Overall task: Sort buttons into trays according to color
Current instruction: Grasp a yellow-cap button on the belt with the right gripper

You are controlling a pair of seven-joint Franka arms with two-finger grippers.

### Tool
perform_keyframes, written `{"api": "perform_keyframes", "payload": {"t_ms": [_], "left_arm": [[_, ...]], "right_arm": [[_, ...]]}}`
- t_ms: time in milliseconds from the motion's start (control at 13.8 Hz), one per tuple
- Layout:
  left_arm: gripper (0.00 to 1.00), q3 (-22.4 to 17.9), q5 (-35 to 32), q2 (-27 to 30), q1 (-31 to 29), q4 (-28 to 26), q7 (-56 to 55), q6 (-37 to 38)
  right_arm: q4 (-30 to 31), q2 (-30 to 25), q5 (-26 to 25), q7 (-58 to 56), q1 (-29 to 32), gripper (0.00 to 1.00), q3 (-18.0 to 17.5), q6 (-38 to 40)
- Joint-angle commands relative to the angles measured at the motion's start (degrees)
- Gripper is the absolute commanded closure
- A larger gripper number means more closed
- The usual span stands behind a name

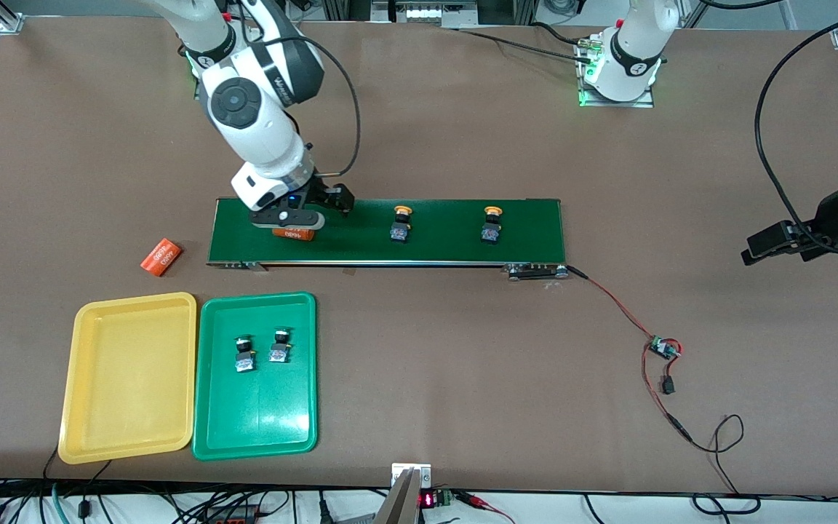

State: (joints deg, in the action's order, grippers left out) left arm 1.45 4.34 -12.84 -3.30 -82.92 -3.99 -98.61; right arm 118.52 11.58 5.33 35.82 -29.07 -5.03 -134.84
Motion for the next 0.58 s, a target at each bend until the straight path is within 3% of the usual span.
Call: {"api": "perform_keyframes", "payload": {"t_ms": [0,506], "left_arm": [[0.0,-0.2,-1.3,1.0,-0.4,-0.4,0.7,1.8],[0.0,0.0,-2.6,0.4,0.2,0.7,1.4,3.2]], "right_arm": [[-0.1,1.5,0.5,4.3,-2.0,0.0,0.4,-2.0],[-2.0,4.4,0.5,5.6,-3.7,0.0,0.4,-2.0]]}}
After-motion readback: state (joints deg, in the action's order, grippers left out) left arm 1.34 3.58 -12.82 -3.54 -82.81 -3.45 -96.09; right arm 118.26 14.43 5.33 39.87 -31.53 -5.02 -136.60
